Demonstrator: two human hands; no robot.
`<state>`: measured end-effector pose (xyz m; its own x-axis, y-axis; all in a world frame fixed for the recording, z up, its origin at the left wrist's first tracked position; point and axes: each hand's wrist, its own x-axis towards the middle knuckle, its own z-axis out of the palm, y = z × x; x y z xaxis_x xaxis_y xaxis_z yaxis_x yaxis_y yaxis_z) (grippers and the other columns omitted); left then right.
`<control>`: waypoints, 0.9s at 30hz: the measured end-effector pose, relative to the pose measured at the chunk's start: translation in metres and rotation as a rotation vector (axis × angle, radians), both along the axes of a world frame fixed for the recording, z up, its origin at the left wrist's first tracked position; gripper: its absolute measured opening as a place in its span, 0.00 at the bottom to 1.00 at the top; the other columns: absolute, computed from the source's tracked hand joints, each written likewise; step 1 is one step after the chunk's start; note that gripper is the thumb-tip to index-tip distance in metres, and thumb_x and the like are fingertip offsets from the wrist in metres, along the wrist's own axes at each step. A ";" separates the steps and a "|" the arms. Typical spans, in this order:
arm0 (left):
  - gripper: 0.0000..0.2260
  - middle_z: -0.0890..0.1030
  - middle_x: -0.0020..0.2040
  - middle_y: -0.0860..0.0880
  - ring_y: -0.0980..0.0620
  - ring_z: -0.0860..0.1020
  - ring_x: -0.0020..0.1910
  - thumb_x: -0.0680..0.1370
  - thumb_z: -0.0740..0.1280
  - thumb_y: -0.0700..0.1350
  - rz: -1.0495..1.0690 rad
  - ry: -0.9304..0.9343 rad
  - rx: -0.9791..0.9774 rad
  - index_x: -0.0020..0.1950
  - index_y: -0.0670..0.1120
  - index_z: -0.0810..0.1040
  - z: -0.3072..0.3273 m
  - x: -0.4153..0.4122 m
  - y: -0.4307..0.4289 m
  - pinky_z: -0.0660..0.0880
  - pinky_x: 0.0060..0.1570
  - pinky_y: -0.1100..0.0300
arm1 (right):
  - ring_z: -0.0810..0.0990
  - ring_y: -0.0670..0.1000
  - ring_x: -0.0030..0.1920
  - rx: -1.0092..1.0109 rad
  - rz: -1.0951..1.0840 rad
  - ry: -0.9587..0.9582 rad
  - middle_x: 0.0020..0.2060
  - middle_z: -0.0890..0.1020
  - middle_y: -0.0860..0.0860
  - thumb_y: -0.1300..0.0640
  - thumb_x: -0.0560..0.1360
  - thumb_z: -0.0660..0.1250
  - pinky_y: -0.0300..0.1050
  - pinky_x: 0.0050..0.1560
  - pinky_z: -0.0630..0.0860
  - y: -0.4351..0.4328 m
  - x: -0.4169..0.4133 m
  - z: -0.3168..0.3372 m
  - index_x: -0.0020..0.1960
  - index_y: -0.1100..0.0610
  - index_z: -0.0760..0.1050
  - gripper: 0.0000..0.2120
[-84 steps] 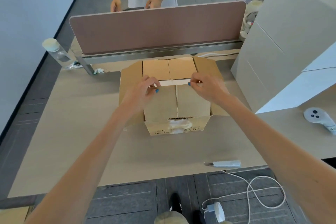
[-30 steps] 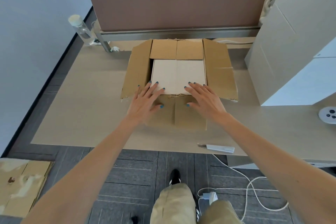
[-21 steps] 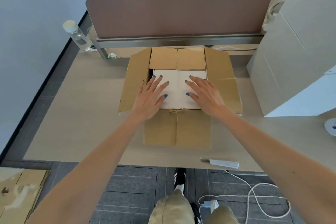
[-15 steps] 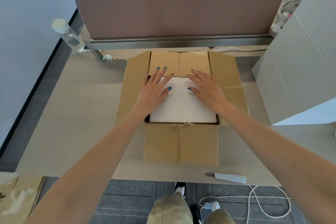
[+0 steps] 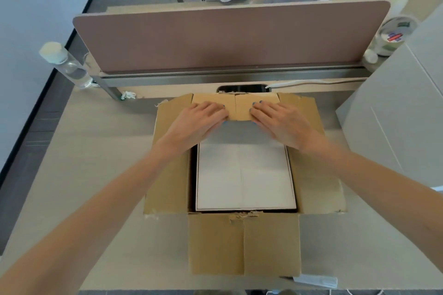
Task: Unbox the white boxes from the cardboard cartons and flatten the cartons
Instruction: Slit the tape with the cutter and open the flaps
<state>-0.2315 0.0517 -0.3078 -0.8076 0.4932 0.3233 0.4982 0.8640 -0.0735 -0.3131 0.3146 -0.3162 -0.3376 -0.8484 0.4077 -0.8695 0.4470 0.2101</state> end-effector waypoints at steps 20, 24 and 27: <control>0.24 0.59 0.80 0.47 0.44 0.53 0.79 0.84 0.54 0.57 0.610 -0.383 0.257 0.79 0.52 0.60 -0.043 -0.063 -0.011 0.53 0.76 0.42 | 0.48 0.53 0.78 -0.011 -0.601 -0.650 0.78 0.53 0.52 0.50 0.83 0.50 0.50 0.77 0.46 -0.023 -0.048 -0.033 0.78 0.58 0.51 0.27; 0.23 0.61 0.79 0.49 0.45 0.55 0.79 0.84 0.55 0.56 0.593 -0.363 0.293 0.78 0.53 0.62 -0.043 -0.061 -0.009 0.54 0.76 0.41 | 0.50 0.53 0.77 -0.051 -0.595 -0.642 0.77 0.55 0.53 0.51 0.83 0.51 0.49 0.77 0.48 -0.023 -0.045 -0.034 0.78 0.58 0.52 0.26; 0.23 0.61 0.79 0.48 0.45 0.54 0.79 0.83 0.56 0.55 0.584 -0.357 0.301 0.78 0.52 0.61 -0.044 -0.056 -0.006 0.53 0.76 0.42 | 0.49 0.53 0.78 -0.069 -0.591 -0.656 0.78 0.53 0.52 0.51 0.83 0.51 0.48 0.77 0.48 -0.023 -0.039 -0.034 0.79 0.58 0.51 0.26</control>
